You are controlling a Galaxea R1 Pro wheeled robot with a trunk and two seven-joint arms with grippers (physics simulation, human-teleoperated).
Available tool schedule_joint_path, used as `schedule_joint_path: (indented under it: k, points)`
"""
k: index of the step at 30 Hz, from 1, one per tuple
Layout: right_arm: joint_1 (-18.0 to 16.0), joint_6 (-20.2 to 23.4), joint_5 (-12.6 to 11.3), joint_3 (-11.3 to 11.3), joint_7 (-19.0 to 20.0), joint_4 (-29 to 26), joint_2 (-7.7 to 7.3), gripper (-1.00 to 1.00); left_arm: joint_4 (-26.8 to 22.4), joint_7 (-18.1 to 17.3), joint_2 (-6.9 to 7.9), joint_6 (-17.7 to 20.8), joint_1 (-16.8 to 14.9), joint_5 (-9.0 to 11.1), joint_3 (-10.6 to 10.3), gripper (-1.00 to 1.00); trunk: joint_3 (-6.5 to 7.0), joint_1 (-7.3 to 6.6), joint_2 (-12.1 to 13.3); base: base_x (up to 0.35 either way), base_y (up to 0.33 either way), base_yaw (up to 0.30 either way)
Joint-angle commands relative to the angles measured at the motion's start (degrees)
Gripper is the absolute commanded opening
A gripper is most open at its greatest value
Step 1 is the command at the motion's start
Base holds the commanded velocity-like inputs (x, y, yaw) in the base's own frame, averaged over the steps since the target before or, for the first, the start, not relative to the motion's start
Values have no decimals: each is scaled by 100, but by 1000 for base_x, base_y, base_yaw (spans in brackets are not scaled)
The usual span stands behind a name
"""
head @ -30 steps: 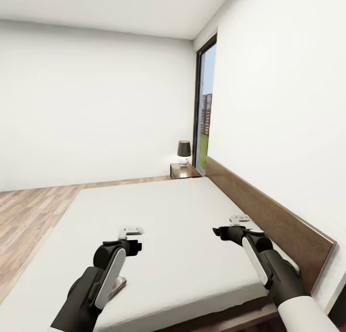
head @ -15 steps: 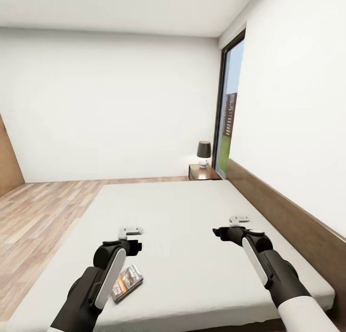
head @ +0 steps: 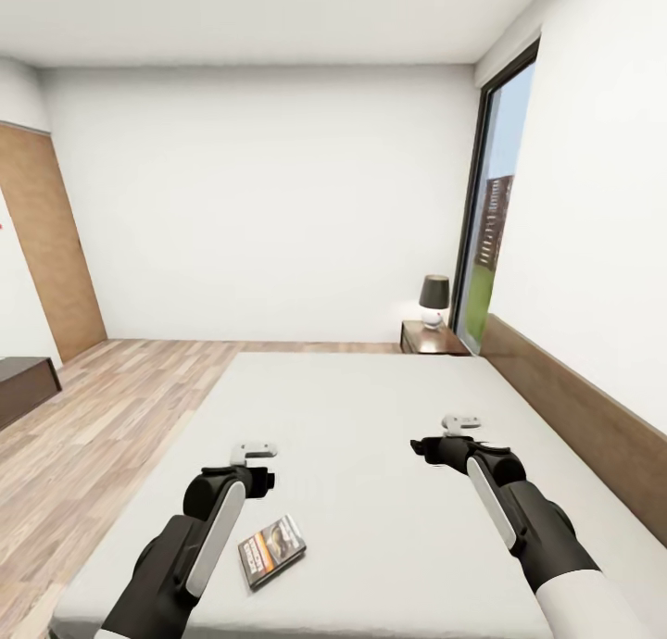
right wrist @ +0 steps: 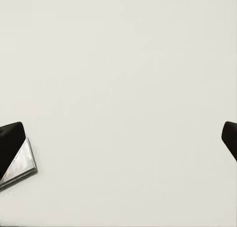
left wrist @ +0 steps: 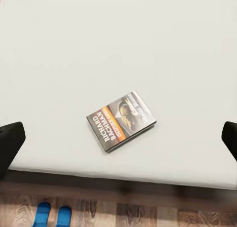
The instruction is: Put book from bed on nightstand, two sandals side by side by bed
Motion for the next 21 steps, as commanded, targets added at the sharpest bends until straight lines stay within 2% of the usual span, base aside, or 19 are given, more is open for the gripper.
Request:
schedule_joint_path:
  k: [1,6,9,10,13,15,21]
  points:
    - [-1,24,-6,7,6,-6,-7,100,0,58,0,11,-3,59,-6,100,-3,5,-4,309,0,148]
    - [-1,17,-6,7,-6,13,-13,100,5,58,0,8,-3,51,-8,100,-3,5,-4,315,0,62]
    - [97,52,31,-91,-10,-85,-111,100,102,-39,95,-88,-101,140,35,100,-3,5,-4,0,0,0]
    - [129,52,31,-124,-10,-117,-131,100,134,-71,95,-120,-133,170,35,100,-3,5,-4,0,0,0]
    - [94,46,30,-26,-9,-146,-85,100,230,-101,38,-218,-230,273,32,100,-3,5,-4,0,0,0]
    - [30,45,30,14,-8,-82,-99,100,164,-37,0,-283,-163,208,29,100,-3,5,-4,0,0,0]
    - [-58,43,29,40,-8,110,-110,100,-29,130,-26,-146,30,58,28,100,-4,5,-4,0,0,0]
